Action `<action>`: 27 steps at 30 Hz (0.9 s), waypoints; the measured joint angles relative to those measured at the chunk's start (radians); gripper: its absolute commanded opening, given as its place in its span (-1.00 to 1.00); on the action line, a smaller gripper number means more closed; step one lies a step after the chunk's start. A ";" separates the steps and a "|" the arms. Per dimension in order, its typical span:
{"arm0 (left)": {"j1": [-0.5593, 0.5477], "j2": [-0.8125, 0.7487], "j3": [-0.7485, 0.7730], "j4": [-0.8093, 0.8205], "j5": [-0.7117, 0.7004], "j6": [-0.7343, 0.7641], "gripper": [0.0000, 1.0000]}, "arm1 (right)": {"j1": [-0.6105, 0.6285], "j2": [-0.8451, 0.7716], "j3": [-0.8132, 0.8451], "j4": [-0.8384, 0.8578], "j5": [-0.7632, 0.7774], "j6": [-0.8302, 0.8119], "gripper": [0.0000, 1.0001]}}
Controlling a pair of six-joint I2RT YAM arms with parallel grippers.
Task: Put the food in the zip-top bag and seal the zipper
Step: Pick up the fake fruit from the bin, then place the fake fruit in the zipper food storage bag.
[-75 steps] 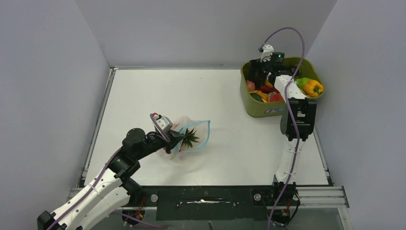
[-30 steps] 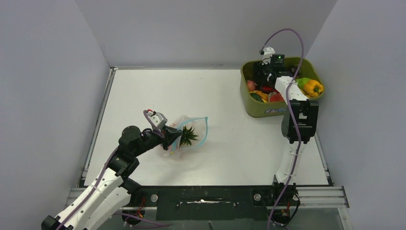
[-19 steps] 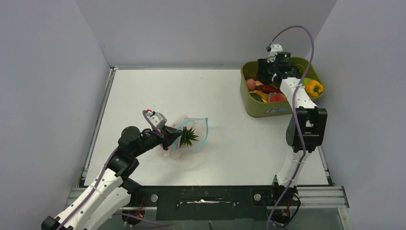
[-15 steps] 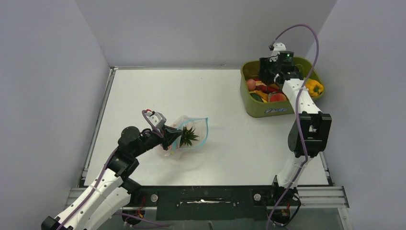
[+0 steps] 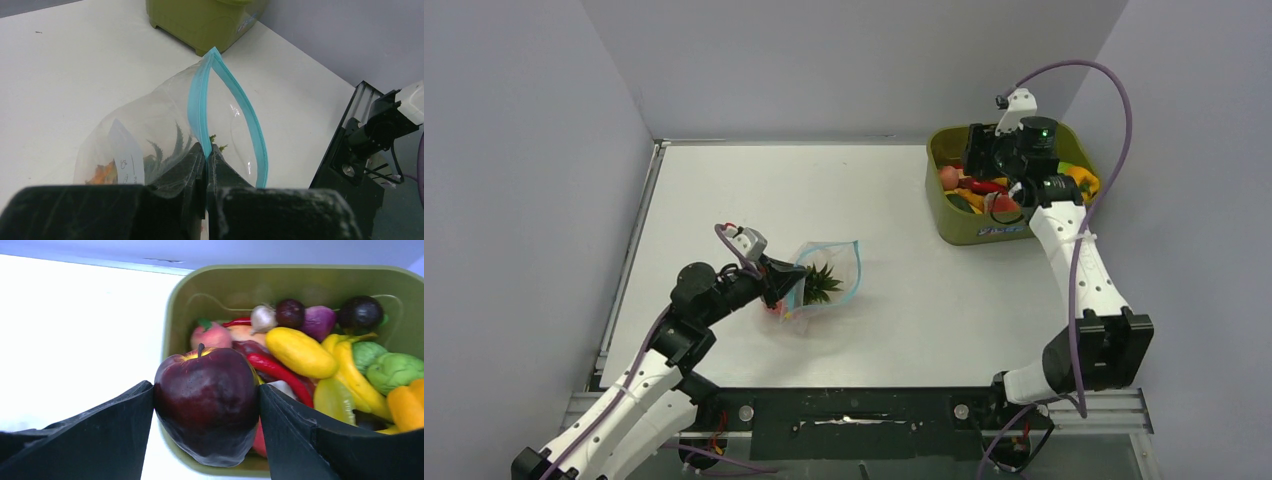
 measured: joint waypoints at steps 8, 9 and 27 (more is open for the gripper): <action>0.000 0.034 0.004 0.014 -0.023 -0.039 -1.00 | 0.129 -0.179 -0.169 0.047 -0.083 0.041 0.03; 0.000 0.037 0.007 0.014 -0.025 -0.043 -1.00 | 0.153 -0.192 -0.186 0.052 -0.096 0.045 0.03; 0.000 0.075 0.047 0.013 -0.045 -0.058 -1.00 | 0.593 -0.389 -0.452 0.336 -0.266 0.238 0.04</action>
